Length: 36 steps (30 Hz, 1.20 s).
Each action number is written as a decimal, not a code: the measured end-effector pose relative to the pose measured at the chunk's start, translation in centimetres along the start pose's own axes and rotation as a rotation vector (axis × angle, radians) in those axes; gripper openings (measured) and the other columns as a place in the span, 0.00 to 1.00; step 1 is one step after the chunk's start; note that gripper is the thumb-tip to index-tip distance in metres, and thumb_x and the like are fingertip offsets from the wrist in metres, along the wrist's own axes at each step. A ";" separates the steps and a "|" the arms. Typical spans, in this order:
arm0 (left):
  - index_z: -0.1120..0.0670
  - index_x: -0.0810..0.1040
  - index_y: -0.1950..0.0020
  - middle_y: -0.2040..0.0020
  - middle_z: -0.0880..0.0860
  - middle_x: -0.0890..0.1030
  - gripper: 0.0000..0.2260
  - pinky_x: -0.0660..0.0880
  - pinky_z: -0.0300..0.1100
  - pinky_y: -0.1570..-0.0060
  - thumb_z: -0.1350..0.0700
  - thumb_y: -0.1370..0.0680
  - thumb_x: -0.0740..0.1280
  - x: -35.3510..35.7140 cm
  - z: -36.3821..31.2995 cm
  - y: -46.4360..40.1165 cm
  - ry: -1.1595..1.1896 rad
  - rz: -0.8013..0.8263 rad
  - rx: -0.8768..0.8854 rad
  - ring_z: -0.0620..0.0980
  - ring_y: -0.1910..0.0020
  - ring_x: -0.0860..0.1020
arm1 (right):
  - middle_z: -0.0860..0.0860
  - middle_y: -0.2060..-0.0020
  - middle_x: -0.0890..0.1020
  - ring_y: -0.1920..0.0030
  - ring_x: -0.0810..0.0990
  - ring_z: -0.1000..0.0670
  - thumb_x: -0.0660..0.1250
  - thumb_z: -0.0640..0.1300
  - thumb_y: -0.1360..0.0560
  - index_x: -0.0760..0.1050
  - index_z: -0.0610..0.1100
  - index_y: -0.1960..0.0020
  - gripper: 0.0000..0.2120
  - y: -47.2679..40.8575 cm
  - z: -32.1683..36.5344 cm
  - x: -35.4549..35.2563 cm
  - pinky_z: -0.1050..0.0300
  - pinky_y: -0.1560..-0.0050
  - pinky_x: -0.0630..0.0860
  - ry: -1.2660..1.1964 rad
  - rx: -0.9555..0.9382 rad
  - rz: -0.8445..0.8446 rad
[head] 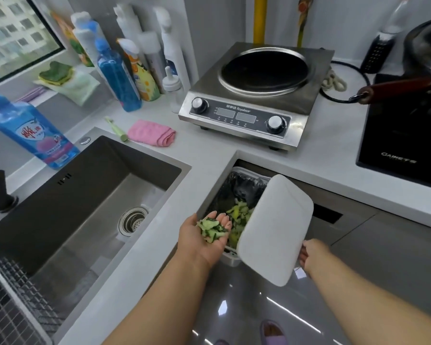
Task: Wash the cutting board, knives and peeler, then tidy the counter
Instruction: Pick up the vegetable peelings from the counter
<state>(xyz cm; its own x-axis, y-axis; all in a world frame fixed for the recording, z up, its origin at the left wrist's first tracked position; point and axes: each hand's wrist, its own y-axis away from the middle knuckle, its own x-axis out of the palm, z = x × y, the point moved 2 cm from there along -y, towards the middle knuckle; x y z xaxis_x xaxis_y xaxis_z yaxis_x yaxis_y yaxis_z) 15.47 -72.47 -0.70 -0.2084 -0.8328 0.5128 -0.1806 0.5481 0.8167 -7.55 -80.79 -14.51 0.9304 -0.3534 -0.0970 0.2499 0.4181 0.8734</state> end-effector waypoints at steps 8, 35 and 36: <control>0.58 0.76 0.39 0.42 0.63 0.80 0.28 0.76 0.58 0.45 0.36 0.24 0.58 2.5 2.1 -4.4 -0.159 0.054 -0.026 0.64 0.44 0.79 | 0.46 0.66 0.75 0.70 0.72 0.49 0.58 0.35 0.22 0.71 0.41 0.60 0.10 -1.8 -0.1 -2.2 0.61 0.74 0.71 -0.050 0.035 -0.016; 0.62 0.57 0.23 0.27 0.67 0.62 0.32 0.73 0.56 0.37 0.52 0.21 0.67 1.8 2.9 -4.2 -0.215 -0.083 0.031 0.63 0.29 0.66 | 0.48 0.66 0.78 0.69 0.74 0.51 0.58 0.36 0.22 0.73 0.41 0.58 0.08 -1.2 1.1 -2.1 0.59 0.72 0.70 0.063 0.004 0.037; 0.62 0.57 0.23 0.27 0.67 0.62 0.31 0.71 0.57 0.35 0.53 0.20 0.66 1.8 2.9 -4.2 -0.209 -0.091 0.029 0.63 0.28 0.65 | 0.47 0.66 0.78 0.68 0.74 0.50 0.58 0.35 0.22 0.73 0.40 0.58 0.09 -1.1 1.2 -2.1 0.59 0.69 0.70 0.062 0.000 0.037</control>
<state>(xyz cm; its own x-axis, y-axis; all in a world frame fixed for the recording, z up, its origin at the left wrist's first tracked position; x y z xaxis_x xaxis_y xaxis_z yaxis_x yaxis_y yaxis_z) 13.03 -76.06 -3.97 -0.3844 -0.8463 0.3688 -0.2349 0.4760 0.8475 -10.06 -81.50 -14.72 0.9540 -0.2847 -0.0938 0.2145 0.4298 0.8771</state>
